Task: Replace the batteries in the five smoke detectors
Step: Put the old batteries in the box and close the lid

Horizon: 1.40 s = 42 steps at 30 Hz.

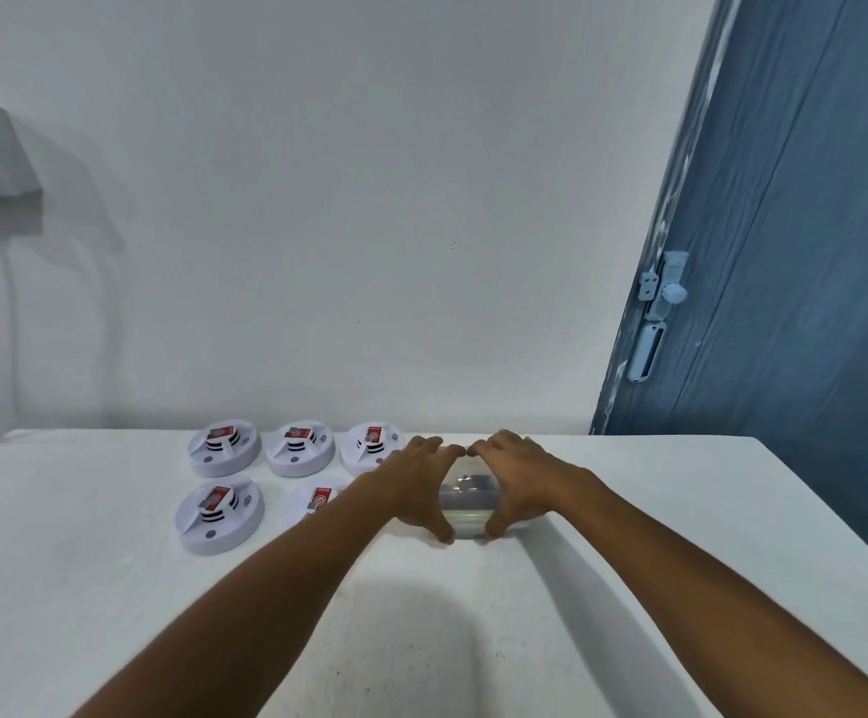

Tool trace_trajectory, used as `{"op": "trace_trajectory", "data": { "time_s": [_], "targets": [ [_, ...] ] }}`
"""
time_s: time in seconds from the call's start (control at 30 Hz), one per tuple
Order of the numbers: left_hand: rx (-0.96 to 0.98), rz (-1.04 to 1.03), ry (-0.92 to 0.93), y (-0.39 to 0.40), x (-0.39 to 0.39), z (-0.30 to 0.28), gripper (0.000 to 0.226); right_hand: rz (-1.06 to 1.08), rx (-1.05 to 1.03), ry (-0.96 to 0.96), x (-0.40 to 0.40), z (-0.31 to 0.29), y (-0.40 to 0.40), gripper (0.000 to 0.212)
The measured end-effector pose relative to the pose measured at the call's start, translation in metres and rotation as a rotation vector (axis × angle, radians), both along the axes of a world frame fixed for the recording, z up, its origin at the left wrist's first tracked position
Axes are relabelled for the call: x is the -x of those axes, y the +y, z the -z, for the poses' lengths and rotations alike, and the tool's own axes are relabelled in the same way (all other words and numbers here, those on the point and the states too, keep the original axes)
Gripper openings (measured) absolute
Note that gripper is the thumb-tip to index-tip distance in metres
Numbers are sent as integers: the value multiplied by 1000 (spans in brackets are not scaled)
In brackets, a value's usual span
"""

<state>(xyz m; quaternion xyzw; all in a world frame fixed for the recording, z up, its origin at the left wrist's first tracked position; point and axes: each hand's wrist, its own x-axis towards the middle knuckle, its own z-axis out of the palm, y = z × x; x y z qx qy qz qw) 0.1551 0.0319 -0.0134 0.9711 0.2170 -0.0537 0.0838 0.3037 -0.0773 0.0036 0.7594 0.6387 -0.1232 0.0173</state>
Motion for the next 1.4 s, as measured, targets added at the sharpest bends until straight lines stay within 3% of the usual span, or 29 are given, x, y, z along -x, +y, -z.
{"op": "trace_trajectory", "data": {
  "time_s": [0.33,0.47,0.6,0.67,0.73,0.8,0.87,1.03,1.4],
  "targets": [
    [-79,-33,-62,-7,-2,7,100,-33,-121,-124,5,10,-4,104],
    [-52,-43,-80,-6,5,8,98,62,-118,-98,5,13,-11,102],
    [134,-208,-464,-14,23,13,83,298,-88,-74,16,5,-21,90],
    [306,-345,-671,-19,31,16,72,400,-138,35,17,1,-24,71],
    [566,-530,-705,-23,38,15,66,517,-207,329,14,2,-25,51],
    [923,-669,-657,-25,43,15,64,645,-236,690,13,6,-28,49],
    [1152,-720,-628,-31,46,13,56,702,-265,870,13,13,-29,57],
    [1205,-739,-645,-34,46,14,33,707,-335,1089,14,22,-30,57],
    [1246,-781,-611,-20,41,19,31,742,-345,1188,7,22,-23,53]
  ]
}}
